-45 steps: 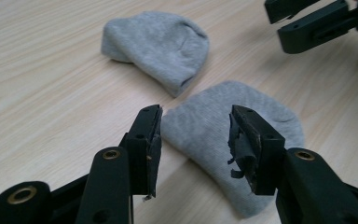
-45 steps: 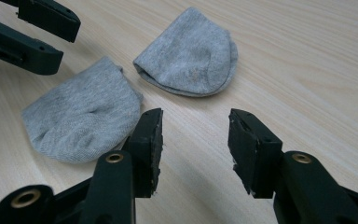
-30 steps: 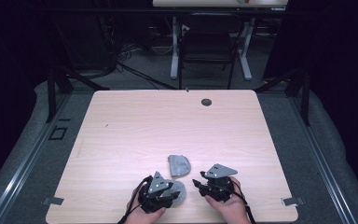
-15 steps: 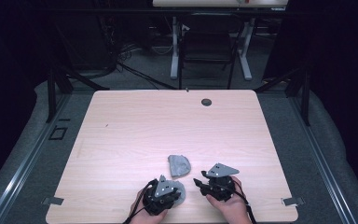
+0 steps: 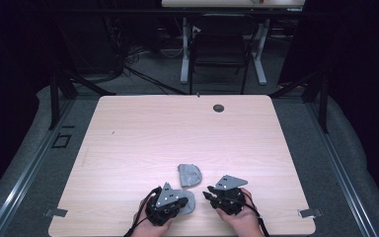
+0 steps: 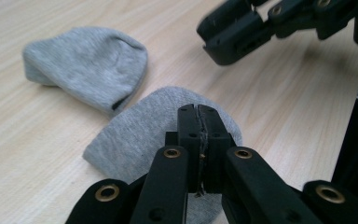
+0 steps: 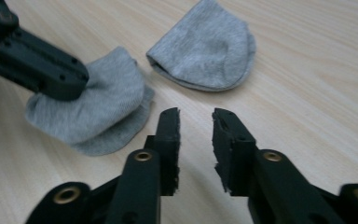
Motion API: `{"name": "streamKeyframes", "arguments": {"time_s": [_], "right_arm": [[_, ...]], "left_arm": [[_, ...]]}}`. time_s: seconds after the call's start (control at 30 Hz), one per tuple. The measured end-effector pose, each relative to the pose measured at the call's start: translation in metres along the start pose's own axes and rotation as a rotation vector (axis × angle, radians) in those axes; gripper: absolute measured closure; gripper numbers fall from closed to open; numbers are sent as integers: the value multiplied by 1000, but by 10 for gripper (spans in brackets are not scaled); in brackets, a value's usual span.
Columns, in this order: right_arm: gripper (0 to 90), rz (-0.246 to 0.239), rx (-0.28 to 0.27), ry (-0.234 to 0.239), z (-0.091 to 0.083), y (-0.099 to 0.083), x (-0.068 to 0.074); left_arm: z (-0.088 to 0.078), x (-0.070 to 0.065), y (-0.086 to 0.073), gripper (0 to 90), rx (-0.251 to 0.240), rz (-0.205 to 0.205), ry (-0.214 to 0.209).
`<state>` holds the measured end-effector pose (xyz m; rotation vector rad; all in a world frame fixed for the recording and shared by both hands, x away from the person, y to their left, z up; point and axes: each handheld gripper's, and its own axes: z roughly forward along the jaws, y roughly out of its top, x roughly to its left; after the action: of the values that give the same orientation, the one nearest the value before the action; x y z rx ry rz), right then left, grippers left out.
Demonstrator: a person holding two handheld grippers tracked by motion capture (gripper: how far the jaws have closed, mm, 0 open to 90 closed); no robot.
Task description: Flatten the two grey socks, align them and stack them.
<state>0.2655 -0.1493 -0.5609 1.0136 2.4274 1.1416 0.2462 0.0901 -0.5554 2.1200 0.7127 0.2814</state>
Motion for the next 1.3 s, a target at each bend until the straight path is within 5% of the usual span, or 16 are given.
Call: {"name": "streamKeyframes", "arguments": {"time_s": [0.2, 0.5, 0.9, 1.3], "right_arm": [[884, -12, 7, 66, 7, 4, 11], [898, -76, 41, 129, 25, 6, 30], [900, -94, 74, 125, 34, 4, 30], [900, -55, 114, 64, 21, -1, 19]], "left_arm": [[-10, 7, 2, 893, -36, -24, -2], [-11, 8, 1, 894, -44, -21, -3], [-14, 10, -2, 892, -50, -17, 3], [-19, 28, -15, 873, 39, -78, 72]]}}
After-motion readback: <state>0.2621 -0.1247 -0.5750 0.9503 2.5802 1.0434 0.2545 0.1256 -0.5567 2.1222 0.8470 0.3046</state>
